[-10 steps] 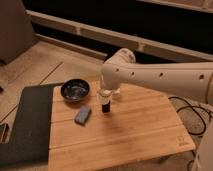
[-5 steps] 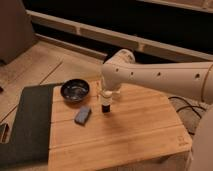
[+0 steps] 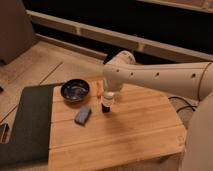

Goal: Place the ceramic cup over the eraser

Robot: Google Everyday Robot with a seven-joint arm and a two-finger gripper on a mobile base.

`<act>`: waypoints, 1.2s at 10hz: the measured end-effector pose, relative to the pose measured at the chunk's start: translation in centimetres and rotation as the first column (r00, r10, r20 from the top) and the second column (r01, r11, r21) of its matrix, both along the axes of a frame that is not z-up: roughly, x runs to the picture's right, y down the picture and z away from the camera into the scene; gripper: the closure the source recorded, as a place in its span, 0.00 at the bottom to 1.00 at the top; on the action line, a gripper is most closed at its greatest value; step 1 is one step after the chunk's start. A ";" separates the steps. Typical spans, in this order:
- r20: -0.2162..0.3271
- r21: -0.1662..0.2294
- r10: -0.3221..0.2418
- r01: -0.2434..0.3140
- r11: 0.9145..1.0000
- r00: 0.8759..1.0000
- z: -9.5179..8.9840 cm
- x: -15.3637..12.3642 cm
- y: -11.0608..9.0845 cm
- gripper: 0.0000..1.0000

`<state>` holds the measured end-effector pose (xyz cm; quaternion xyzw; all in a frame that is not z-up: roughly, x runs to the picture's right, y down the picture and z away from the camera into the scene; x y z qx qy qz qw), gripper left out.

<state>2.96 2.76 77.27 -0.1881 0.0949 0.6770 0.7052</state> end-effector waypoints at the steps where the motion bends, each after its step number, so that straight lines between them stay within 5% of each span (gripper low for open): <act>1: 0.001 -0.021 0.012 -0.012 1.000 1.000 0.9 0.4 0.6 0.99; 7: 0.026 -0.089 0.090 -0.088 0.992 0.996 4.9 2.1 2.2 0.99; 12: 0.042 -0.092 -0.018 0.021 0.996 0.999 5.3 0.8 2.0 0.99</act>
